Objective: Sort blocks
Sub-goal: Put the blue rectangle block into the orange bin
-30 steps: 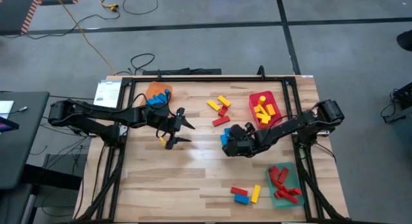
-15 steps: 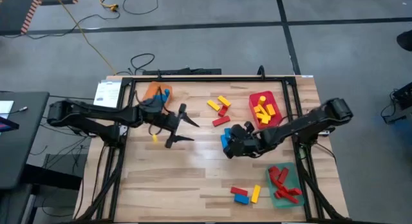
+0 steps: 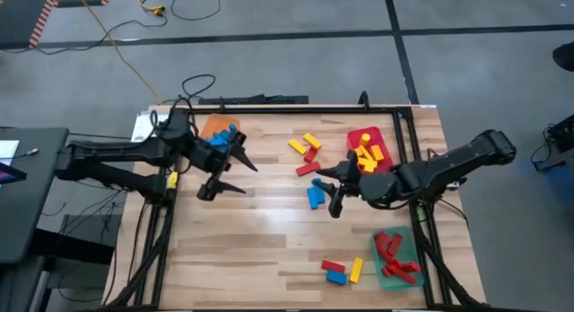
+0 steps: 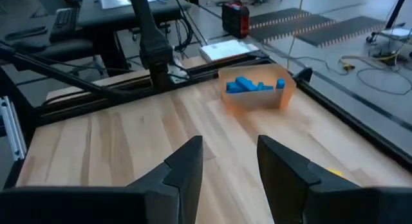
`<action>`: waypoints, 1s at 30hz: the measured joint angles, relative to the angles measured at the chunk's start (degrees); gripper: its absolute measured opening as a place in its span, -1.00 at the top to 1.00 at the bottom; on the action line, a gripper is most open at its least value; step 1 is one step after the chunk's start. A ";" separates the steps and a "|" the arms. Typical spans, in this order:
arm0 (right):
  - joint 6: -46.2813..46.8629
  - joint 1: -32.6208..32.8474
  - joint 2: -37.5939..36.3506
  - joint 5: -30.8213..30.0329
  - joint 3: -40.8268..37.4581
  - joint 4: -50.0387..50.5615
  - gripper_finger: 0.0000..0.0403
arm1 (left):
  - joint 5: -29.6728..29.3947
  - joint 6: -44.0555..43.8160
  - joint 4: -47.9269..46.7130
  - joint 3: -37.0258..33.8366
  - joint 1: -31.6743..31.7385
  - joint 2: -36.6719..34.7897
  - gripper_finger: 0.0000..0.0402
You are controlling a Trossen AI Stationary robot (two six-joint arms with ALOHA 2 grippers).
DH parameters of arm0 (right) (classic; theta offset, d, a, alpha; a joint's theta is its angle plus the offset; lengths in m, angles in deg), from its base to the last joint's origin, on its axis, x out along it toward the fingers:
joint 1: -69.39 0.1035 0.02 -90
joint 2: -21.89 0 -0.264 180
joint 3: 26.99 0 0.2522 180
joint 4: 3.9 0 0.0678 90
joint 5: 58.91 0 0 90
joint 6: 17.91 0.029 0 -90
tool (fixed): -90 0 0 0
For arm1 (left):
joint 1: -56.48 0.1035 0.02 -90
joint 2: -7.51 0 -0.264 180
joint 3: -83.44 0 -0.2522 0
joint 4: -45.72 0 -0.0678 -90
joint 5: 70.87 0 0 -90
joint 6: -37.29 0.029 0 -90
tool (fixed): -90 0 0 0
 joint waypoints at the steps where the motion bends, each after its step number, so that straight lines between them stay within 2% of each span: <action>1: -0.38 0.00 -0.34 -0.03 0.10 0.15 0.19 | -0.91 0.75 -3.06 0.86 0.13 -0.37 -0.32; 6: 4.70 0.00 -0.43 -0.14 0.14 6.54 0.19 | -9.63 6.67 -20.53 1.34 0.27 -0.53 -0.32; 8: 8.15 0.00 0.71 -0.15 0.04 10.06 0.19 | -13.16 8.88 -24.31 0.60 0.27 0.50 -0.32; 14: 11.76 -0.20 4.31 0.34 -0.69 10.88 0.19 | -14.56 9.23 -23.32 -0.14 0.30 1.63 -0.32; 25: 11.98 -1.02 14.64 0.48 -0.69 10.78 0.19 | -14.59 6.92 -21.21 -0.09 0.30 1.45 -0.32; 30: 12.00 -1.20 20.76 0.52 -0.69 10.76 0.19 | -14.60 6.69 -26.16 -0.09 0.30 1.45 -0.32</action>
